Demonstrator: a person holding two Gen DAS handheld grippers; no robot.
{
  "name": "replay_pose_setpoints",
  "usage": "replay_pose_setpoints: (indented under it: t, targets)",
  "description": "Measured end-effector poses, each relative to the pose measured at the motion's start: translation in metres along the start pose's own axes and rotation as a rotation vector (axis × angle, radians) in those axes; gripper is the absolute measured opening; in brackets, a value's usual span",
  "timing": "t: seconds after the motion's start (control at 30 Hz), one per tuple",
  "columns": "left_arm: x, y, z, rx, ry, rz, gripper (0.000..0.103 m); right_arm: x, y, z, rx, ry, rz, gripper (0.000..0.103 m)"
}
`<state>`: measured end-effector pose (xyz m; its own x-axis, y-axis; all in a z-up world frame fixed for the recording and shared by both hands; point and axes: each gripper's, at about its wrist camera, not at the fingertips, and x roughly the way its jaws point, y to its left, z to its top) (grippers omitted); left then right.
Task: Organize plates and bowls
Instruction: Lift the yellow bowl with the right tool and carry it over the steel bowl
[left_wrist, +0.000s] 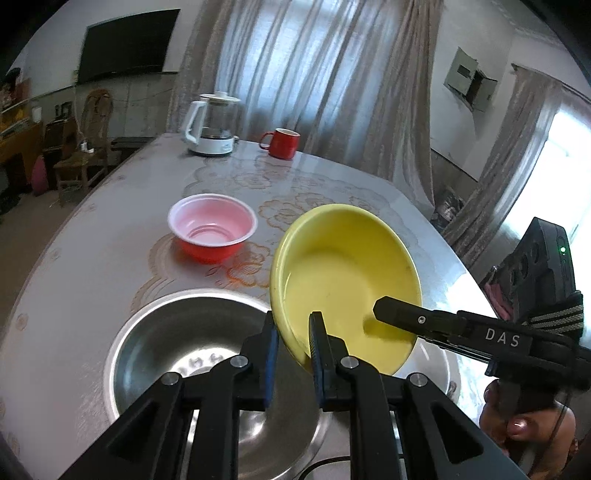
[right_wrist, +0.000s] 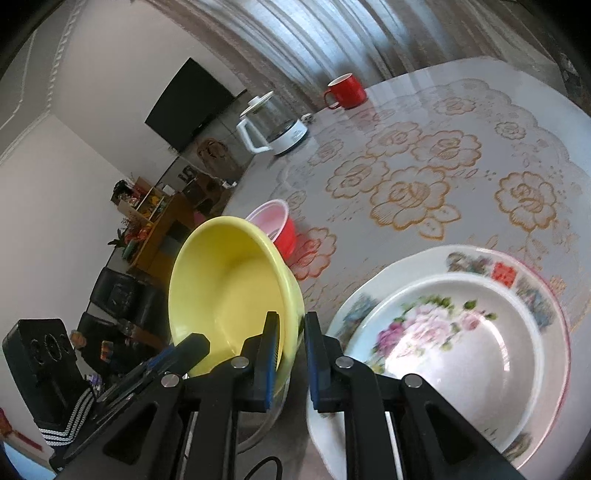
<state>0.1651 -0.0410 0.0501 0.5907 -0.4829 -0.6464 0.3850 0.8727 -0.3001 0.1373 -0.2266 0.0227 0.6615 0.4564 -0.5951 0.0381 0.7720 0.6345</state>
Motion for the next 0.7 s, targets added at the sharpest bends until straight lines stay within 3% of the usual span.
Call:
replay_pose_setpoints:
  t: [0.33,0.7]
  targets:
    - [-0.019,0.034,-0.027,-0.063,0.002,0.064,0.015,0.025,0.029,-0.022,-0.042,0.057,0.036,0.014]
    - [-0.032,0.047,-0.043,-0.074,-0.015,0.114,0.016,0.043,0.040,-0.037,-0.051,0.097,0.053,0.015]
